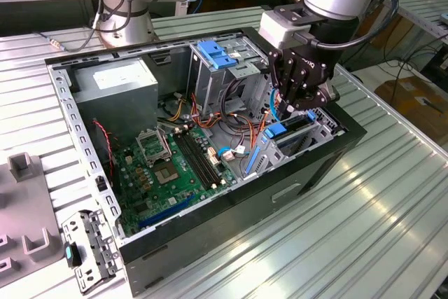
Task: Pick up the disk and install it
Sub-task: 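Insert the first disk wire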
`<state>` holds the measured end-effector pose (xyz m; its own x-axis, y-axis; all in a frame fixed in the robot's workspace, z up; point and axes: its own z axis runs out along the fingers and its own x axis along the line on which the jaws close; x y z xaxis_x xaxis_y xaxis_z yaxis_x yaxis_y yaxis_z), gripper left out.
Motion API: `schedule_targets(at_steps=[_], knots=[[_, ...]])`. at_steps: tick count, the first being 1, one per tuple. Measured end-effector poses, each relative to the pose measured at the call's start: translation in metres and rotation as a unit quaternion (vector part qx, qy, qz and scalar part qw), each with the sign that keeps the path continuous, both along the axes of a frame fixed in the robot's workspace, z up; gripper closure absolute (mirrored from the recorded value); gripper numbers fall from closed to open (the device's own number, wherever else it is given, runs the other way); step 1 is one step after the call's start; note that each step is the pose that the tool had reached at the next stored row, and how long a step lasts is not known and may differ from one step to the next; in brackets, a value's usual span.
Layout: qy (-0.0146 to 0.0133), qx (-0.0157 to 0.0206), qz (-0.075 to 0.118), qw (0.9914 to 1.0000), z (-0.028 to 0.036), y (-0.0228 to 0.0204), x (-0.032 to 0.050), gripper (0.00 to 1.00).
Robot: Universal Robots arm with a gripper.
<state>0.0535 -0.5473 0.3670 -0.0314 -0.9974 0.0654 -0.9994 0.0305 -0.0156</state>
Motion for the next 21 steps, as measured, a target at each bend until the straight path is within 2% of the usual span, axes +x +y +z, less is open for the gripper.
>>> schedule_targets(at_steps=[9,12,14,16,19,21], knots=[[0.0000,0.0000,0.000,1.00000,-0.0002,0.0000,0.0000,0.89],[0.0000,0.0001,0.000,1.00000,-0.0003,0.0000,0.0090,0.89],[0.0000,0.0000,0.000,1.00000,-0.0002,0.0001,0.0208,0.89],[0.0000,0.0000,0.000,1.00000,-0.0003,0.0001,0.0289,0.89],[0.0000,0.0000,0.004,0.99999,-0.0001,0.0002,0.0316,0.89],[0.0000,-0.0001,0.007,0.99997,0.0026,0.0001,0.0316,0.89]])
